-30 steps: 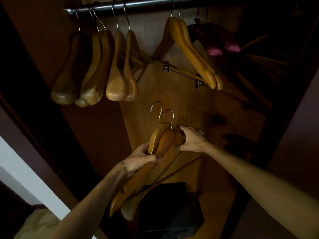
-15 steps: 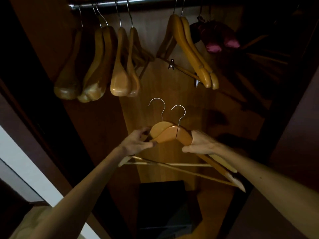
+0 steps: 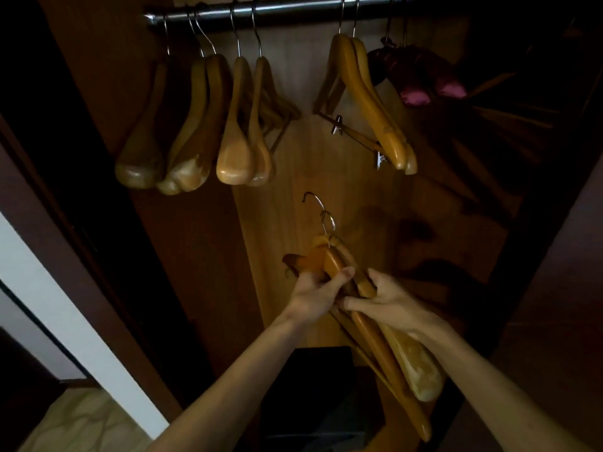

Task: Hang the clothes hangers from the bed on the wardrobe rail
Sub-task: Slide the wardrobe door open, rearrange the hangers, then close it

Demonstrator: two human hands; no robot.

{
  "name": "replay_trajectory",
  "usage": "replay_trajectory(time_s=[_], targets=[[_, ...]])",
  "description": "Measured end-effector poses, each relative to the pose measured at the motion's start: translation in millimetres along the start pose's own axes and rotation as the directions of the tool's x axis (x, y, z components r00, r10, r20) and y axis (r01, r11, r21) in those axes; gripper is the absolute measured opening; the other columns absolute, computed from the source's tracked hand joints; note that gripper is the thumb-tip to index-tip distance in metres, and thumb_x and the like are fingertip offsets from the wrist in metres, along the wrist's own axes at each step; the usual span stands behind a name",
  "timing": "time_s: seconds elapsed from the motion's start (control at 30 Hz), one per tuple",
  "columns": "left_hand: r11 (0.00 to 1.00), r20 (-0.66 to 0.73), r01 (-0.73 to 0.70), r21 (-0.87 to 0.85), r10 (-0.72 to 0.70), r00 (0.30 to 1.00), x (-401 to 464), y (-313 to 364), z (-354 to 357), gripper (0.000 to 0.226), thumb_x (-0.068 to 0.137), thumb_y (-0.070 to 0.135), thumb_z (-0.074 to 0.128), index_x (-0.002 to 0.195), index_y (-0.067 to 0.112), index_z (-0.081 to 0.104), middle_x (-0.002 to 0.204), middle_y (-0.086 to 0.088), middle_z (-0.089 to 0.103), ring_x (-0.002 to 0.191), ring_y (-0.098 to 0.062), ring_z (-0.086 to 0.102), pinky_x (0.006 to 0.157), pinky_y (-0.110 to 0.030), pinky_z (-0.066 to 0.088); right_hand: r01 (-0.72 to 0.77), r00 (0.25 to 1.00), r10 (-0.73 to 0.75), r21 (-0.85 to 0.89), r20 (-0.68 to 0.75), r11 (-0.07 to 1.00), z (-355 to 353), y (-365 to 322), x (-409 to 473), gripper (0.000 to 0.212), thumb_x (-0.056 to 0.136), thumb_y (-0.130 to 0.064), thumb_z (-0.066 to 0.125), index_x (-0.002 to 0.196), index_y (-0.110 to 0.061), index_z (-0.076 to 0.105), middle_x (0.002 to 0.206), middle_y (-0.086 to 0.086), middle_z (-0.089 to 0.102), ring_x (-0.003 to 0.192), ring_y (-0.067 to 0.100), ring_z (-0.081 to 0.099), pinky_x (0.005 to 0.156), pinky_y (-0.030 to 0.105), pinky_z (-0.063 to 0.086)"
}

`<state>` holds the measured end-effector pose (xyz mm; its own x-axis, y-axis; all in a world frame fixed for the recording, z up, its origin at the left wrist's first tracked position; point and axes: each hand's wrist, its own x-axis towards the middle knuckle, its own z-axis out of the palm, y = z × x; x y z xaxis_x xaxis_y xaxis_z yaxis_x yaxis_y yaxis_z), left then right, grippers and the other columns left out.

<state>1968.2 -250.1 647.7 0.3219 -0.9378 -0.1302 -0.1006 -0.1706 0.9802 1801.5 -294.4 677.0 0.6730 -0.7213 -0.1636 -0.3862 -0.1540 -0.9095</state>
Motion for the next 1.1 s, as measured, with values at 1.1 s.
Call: replay_trajectory(time_s=[1.1], targets=[[0.937, -0.203, -0.236, 0.255, 0.291, 0.935, 85, 309, -123, 0.038, 0.097, 0.053, 0.051, 0.095, 0.017, 0.064, 0.071, 0.002, 0.071, 0.053, -0.009, 0.046, 0.057, -0.023, 0.039, 0.345, 0.844, -0.226, 0.17, -0.486, 0.923, -74, -226, 94, 0.046, 0.094, -0.049, 0.06, 0.103, -0.006, 0.073, 0.063, 0.001, 0.073, 0.061, 0.015, 0.071, 0.072, 0.033, 0.056]])
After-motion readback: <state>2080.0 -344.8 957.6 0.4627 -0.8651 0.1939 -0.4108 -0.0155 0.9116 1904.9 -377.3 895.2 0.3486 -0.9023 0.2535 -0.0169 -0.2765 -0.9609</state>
